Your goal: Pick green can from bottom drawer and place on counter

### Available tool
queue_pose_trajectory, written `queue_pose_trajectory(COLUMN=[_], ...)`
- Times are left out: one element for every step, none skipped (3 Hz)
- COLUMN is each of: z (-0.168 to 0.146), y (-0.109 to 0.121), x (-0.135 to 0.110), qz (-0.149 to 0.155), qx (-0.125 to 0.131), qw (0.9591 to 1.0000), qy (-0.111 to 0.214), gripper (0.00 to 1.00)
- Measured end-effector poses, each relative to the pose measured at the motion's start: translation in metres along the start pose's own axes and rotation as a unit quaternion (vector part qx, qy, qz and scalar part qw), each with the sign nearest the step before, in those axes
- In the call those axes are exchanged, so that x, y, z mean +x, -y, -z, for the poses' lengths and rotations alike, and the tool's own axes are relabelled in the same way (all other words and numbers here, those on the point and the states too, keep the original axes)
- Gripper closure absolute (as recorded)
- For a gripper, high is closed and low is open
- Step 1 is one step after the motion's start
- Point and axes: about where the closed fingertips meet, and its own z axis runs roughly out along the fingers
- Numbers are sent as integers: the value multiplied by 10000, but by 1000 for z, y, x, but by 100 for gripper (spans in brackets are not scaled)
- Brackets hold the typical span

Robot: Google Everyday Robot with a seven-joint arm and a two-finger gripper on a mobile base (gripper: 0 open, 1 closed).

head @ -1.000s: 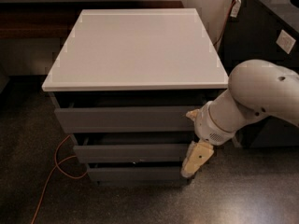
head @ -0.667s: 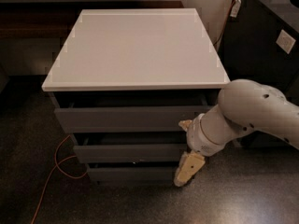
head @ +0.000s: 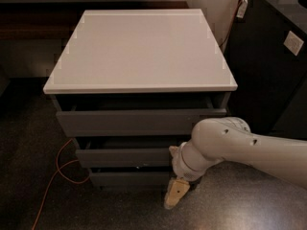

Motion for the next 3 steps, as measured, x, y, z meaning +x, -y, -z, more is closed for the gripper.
queue_pose_trajectory(z=[-28,-27,-35], y=[-2,-2,-2], x=[2,1,-1], qz=[-51,-69,39], qx=[-31,-20,-81], qw=[9997,9997,9998], qy=[-223,-231,-197], gripper=[0,0,0])
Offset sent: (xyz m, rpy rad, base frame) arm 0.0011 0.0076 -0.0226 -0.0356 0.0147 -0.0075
